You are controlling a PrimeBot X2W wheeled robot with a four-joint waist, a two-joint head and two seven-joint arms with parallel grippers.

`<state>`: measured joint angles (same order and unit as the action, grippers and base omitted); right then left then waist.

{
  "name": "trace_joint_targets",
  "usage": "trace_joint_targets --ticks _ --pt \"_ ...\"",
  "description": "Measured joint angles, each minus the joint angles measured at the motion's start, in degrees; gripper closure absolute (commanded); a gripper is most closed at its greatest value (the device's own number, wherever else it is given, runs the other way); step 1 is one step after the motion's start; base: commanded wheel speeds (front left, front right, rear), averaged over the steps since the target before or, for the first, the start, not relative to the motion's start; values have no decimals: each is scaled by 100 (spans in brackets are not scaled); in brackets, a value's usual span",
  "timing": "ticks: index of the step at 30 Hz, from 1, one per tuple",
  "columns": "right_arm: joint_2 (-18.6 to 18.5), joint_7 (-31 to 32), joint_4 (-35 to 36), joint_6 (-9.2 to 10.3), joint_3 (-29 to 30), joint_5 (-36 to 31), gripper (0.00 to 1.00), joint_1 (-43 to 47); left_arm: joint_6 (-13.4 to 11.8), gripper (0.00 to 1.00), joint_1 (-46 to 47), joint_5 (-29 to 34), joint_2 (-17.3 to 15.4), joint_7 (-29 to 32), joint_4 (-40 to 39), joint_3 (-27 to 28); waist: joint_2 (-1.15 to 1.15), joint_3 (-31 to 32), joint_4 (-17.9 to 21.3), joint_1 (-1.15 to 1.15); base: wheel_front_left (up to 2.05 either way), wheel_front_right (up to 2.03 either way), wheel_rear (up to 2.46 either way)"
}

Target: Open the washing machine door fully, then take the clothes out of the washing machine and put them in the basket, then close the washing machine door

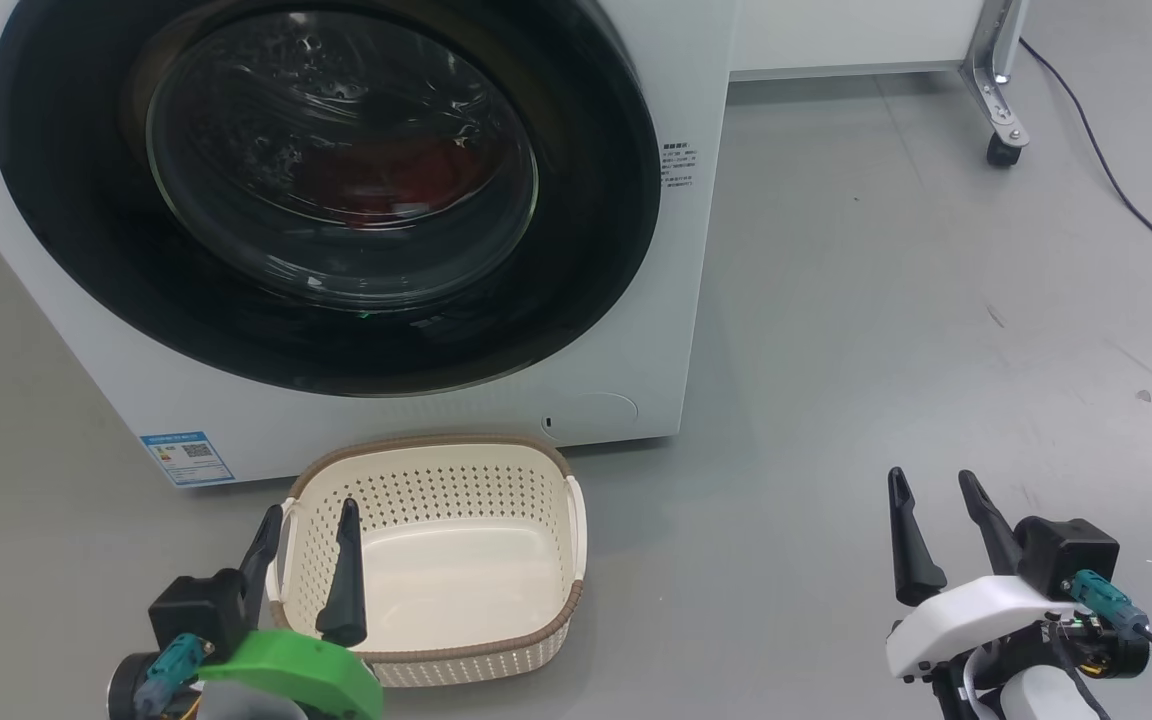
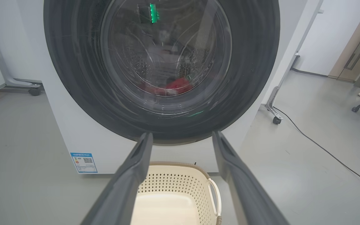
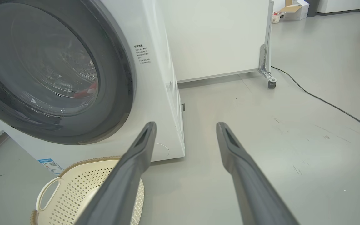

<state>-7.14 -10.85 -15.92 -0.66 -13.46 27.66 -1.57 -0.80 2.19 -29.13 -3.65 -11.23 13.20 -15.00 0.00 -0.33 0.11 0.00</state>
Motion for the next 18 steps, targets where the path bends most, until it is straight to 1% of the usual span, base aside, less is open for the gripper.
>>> trace_joint_targets --ticks 4,8,11,12,16,18 --pt "16 -88 1 42 -23 -293 0 3 -71 0 -10 293 15 -67 4 -27 0 -4 -7 0 0 0 0" --pt "38 -163 4 135 -35 -586 0 10 -146 0 -32 535 43 -145 16 -45 0 -4 -11 0 0 0 0" --pt "55 -215 14 148 -38 -787 0 58 -188 0 -70 722 55 -197 14 -53 0 -4 -14 0 0 0 0" --pt "68 -223 14 198 -43 -857 0 85 -202 0 -80 769 57 -201 16 -53 0 -5 -16 0 0 0 0" --pt "118 -310 22 282 -64 -1205 0 108 -298 0 -109 1090 62 -305 62 -70 0 -11 -22 0 0 0 0" --pt "138 -311 31 292 -58 -1277 0 112 -302 0 -109 1116 66 -305 80 -69 0 -14 -21 0 0 0 0"
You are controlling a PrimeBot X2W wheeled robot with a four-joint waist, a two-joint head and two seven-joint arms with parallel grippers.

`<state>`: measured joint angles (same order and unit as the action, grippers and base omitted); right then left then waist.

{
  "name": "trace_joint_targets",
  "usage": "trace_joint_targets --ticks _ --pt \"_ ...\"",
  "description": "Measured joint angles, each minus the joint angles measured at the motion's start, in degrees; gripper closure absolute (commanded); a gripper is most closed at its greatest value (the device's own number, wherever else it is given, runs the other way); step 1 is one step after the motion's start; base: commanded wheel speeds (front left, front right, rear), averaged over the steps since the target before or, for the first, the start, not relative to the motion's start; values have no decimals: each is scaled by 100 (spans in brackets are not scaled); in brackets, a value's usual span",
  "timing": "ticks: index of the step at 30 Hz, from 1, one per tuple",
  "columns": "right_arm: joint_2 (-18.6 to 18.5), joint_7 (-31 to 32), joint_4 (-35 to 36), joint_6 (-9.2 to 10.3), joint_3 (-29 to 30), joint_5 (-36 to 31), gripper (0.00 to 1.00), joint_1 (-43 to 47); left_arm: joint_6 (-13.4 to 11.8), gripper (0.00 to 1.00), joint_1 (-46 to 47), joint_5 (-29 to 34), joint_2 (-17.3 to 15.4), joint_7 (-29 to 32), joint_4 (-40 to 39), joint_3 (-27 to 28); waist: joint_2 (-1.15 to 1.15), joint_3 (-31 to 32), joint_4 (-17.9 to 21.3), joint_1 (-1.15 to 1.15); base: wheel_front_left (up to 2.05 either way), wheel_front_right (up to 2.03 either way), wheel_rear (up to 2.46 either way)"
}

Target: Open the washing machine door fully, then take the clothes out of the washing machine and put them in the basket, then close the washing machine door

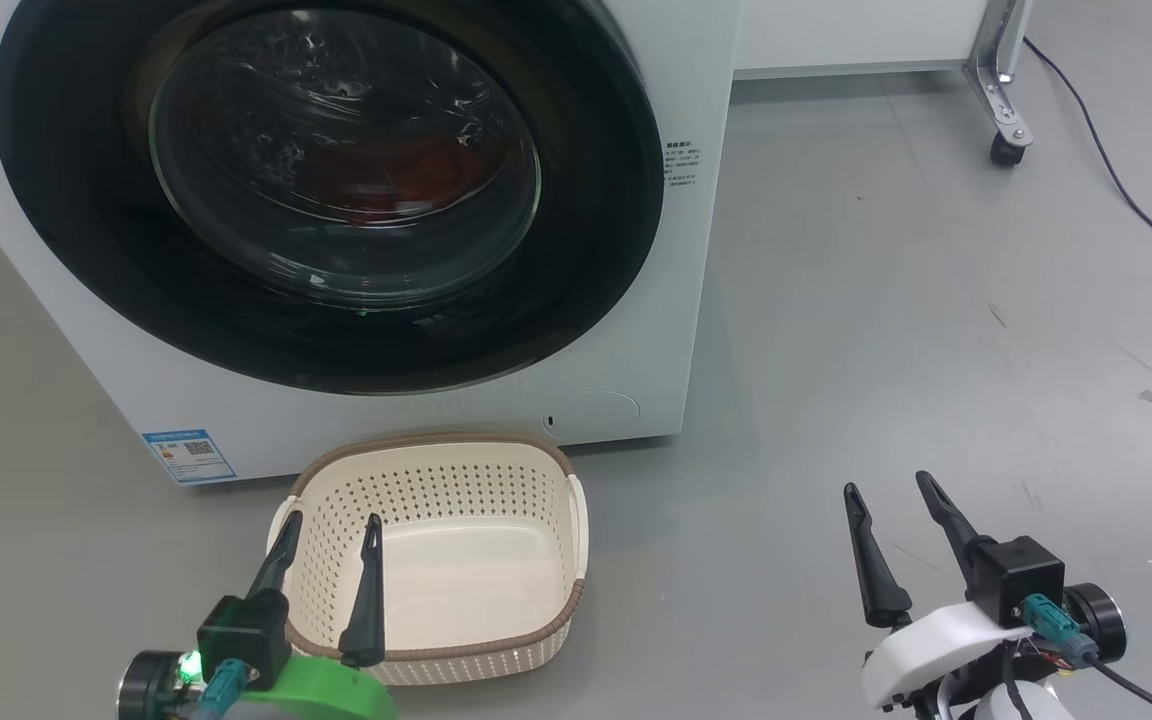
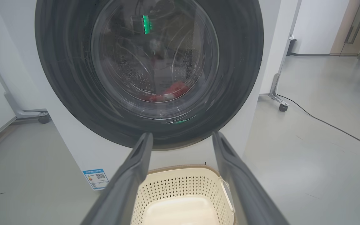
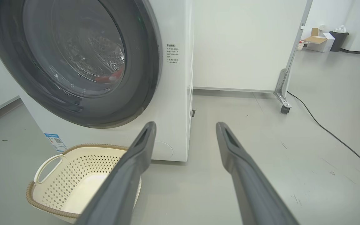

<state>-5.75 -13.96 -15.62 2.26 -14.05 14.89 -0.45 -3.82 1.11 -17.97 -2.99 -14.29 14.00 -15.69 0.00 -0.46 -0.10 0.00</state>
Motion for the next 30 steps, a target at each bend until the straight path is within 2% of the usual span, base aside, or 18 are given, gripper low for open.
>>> trace_joint_targets --ticks 25,26,27,28,30 --pt "121 -5 11 43 252 1 0 126 -102 0 -3 -26 24 0 218 59 0 -3 0 0 0 0 0" --pt "126 -5 12 43 276 1 18 128 -102 0 -3 -26 24 0 225 58 0 -3 -3 0 0 0 0" --pt "132 -5 13 42 292 1 91 129 -103 0 -3 -26 24 0 227 58 0 -4 -4 0 0 0 0" --pt "132 -5 13 42 292 1 100 129 -103 0 -3 -26 24 0 227 58 0 -4 -4 0 0 0 0" --pt "137 -5 14 41 305 1 100 131 -112 0 -3 -26 25 0 230 58 0 -6 -8 0 0 0 0"
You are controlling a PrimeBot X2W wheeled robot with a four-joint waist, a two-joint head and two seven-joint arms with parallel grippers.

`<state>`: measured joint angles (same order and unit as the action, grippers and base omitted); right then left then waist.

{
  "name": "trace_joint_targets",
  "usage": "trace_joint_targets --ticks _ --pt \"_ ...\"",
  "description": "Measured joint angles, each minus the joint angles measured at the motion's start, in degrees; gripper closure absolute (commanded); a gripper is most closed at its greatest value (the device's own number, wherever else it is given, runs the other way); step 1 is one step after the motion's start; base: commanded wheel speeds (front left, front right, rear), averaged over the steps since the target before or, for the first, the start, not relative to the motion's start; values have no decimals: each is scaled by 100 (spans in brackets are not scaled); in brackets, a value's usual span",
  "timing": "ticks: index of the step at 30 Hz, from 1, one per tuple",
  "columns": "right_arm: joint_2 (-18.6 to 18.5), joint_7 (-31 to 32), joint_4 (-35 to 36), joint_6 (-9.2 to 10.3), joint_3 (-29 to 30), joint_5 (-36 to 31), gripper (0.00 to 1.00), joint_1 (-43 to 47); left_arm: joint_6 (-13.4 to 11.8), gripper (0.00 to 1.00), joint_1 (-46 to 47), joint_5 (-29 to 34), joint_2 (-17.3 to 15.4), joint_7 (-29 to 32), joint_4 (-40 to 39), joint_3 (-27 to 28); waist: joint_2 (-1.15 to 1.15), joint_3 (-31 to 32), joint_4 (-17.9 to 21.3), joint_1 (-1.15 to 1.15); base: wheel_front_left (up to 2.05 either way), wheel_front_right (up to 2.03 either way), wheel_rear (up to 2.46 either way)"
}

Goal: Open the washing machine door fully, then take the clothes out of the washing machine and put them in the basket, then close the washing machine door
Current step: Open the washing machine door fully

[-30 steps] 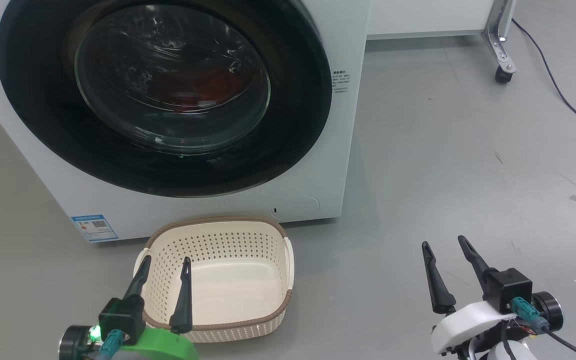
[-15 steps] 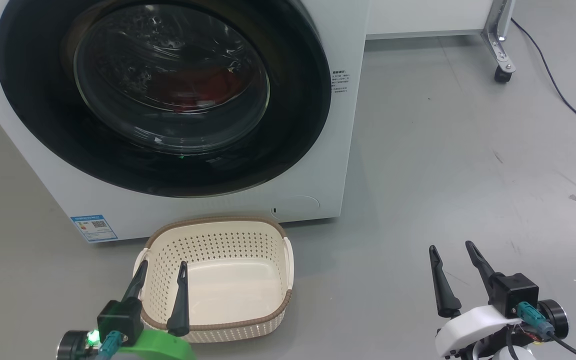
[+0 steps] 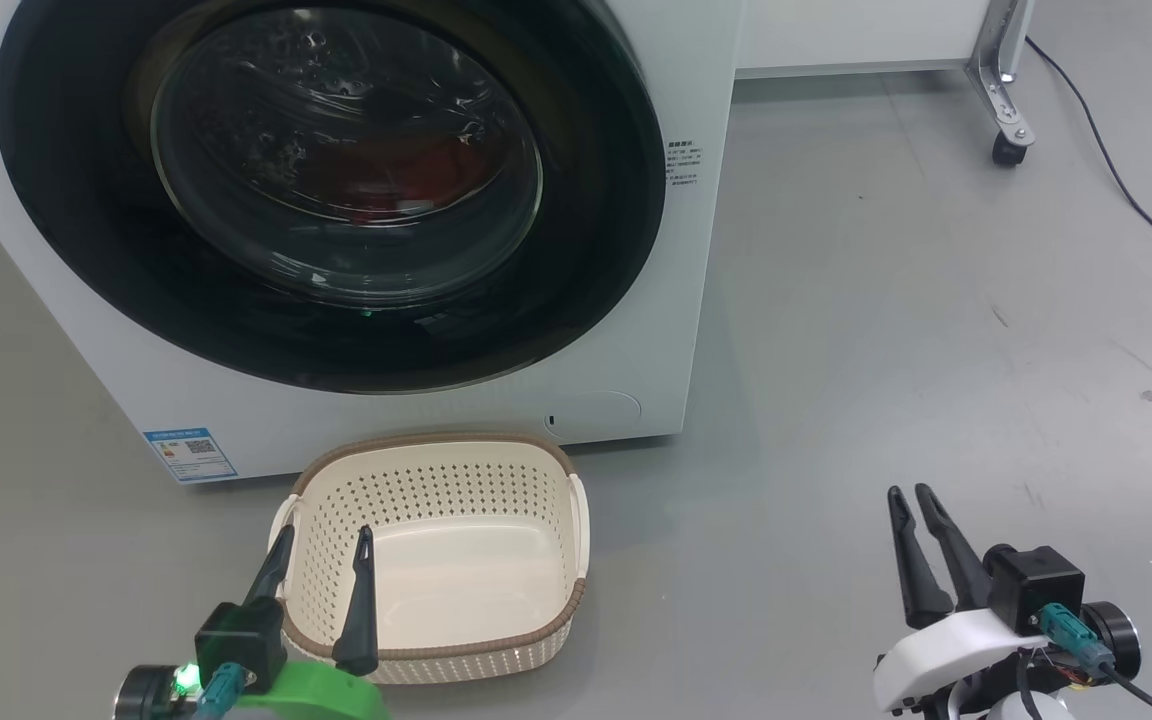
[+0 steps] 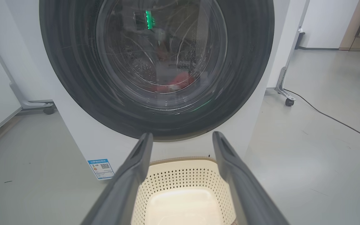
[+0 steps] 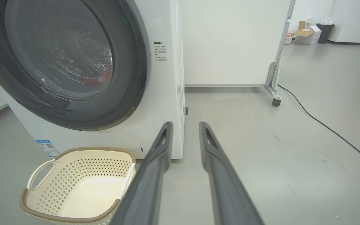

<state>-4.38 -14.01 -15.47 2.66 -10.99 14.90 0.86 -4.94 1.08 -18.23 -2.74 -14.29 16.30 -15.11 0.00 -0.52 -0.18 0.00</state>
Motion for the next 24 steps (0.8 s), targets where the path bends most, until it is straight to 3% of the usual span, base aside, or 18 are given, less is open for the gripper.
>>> trace_joint_targets --ticks 19,24 --pt "36 0 40 -113 85 0 100 29 -14 0 16 -29 4 0 -66 -157 0 -179 -88 0 0 0 0" --pt "37 0 60 -244 121 20 100 -87 -15 0 103 -42 4 0 -172 -229 0 -353 -145 0 0 0 0"
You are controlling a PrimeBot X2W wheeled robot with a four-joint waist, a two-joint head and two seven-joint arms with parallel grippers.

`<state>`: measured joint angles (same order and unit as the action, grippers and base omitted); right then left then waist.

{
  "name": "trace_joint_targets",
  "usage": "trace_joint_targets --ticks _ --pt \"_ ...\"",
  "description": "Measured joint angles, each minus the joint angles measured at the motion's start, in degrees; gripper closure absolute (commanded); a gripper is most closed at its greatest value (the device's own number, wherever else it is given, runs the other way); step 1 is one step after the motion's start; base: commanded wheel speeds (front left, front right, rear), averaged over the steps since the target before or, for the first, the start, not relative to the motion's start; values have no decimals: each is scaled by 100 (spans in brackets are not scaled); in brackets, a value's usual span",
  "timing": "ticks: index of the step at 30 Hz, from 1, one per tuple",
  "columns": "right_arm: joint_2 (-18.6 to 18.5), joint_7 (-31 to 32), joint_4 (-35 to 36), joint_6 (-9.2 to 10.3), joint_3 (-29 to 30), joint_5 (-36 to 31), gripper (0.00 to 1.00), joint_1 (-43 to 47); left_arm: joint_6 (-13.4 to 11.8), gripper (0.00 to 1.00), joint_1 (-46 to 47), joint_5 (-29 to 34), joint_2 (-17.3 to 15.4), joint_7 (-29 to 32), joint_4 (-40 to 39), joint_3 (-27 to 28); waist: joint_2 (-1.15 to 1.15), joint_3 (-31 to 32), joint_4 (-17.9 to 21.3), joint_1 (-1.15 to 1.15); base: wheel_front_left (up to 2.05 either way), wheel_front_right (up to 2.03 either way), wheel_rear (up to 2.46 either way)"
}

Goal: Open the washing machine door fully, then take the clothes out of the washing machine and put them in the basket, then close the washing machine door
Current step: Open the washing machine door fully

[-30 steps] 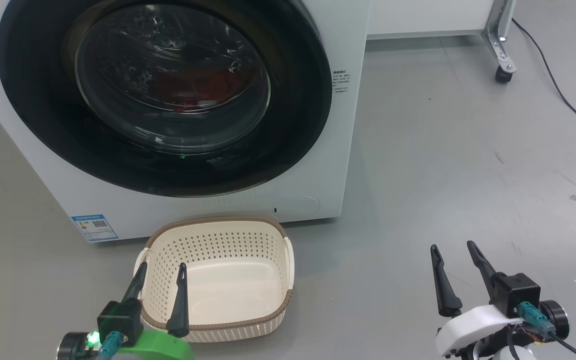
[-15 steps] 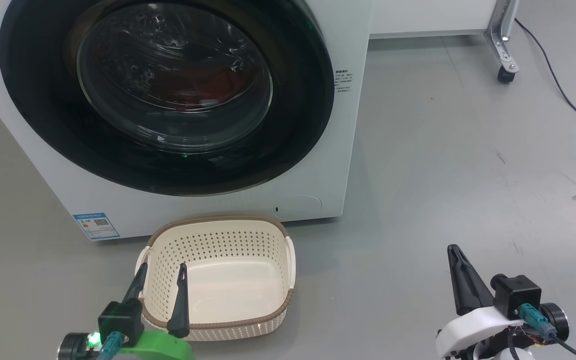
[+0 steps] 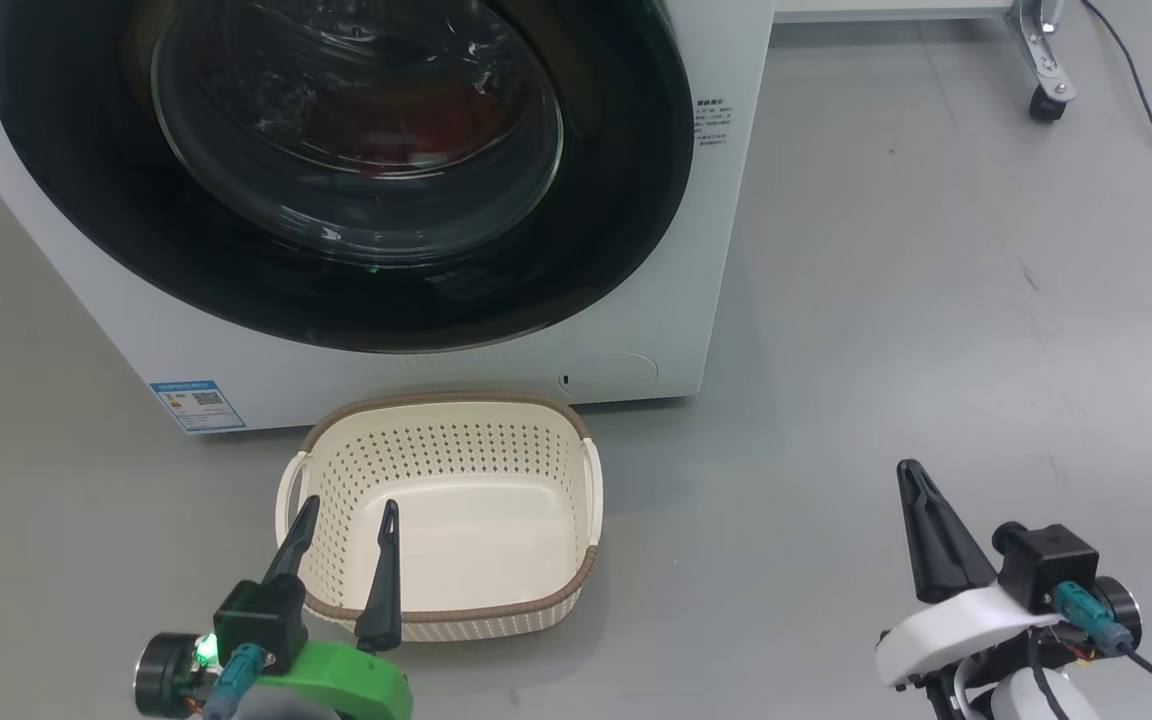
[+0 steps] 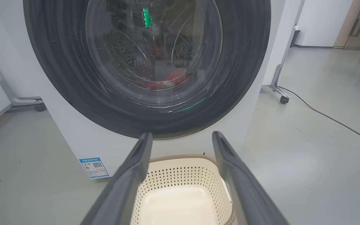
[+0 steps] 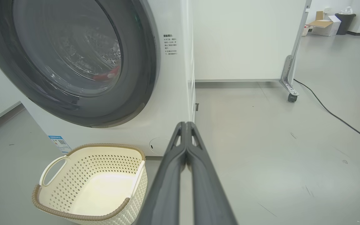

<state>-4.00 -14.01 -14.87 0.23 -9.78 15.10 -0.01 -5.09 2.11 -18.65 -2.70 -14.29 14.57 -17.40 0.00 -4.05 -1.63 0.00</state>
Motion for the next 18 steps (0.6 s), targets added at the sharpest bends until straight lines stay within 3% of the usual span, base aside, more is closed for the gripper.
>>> trace_joint_targets --ticks 11,18 --pt "65 -27 75 -365 502 990 100 -814 -42 0 395 0 3 -8 -265 -111 0 -578 -130 0 0 0 0" --pt "102 288 -41 -587 1090 2695 100 -1473 -67 0 689 -60 9 -9 -410 -174 0 -1018 -236 0 0 0 0"
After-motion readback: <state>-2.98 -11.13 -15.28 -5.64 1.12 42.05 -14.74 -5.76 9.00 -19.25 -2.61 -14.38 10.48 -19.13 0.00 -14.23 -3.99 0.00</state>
